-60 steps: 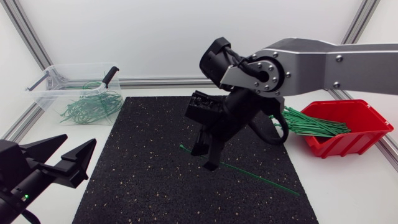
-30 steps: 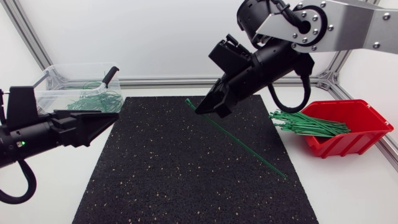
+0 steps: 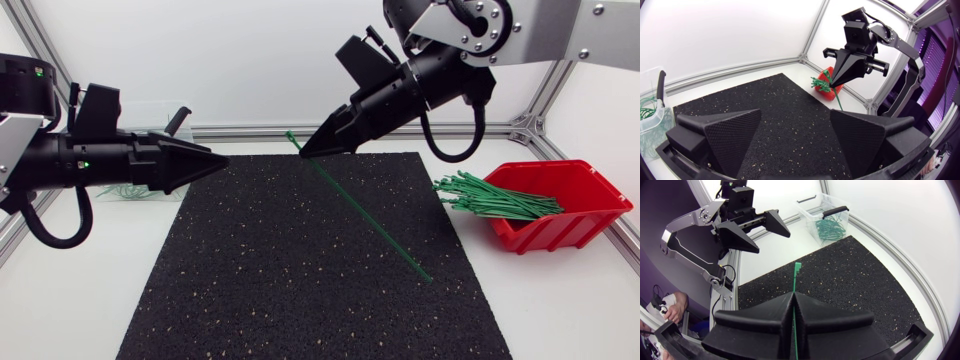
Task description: Take a green cable tie from the red box, thread the tail through the head to close it, then place it in the transparent bin on the left.
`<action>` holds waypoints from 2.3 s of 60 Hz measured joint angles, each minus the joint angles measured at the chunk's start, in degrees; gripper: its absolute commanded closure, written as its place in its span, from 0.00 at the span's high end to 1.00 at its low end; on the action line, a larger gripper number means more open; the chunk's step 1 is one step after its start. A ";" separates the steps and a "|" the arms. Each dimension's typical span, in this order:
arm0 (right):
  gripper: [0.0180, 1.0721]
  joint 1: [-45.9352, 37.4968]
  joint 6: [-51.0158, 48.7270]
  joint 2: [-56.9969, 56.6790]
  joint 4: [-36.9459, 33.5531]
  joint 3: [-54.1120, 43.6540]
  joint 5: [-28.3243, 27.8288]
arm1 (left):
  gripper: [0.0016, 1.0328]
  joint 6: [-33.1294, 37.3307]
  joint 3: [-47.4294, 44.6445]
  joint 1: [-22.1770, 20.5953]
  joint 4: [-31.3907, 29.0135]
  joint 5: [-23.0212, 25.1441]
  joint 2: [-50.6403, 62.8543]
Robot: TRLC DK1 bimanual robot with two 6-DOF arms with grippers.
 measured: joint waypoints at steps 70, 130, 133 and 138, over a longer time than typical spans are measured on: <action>0.06 -0.11 18.71 0.66 22.38 -7.89 -14.43 | 0.92 -14.16 2.97 -2.19 22.16 18.01 9.88; 0.06 0.00 41.51 -4.07 55.23 -23.30 -15.85 | 0.61 -27.89 0.00 -6.69 35.71 18.47 13.00; 0.05 0.04 42.32 -4.07 56.52 -23.41 -15.82 | 0.57 -28.11 0.00 -6.69 35.87 18.62 13.00; 0.06 0.31 43.23 -4.07 57.22 -23.41 -15.82 | 0.54 -28.68 -0.02 -6.69 36.33 18.95 13.05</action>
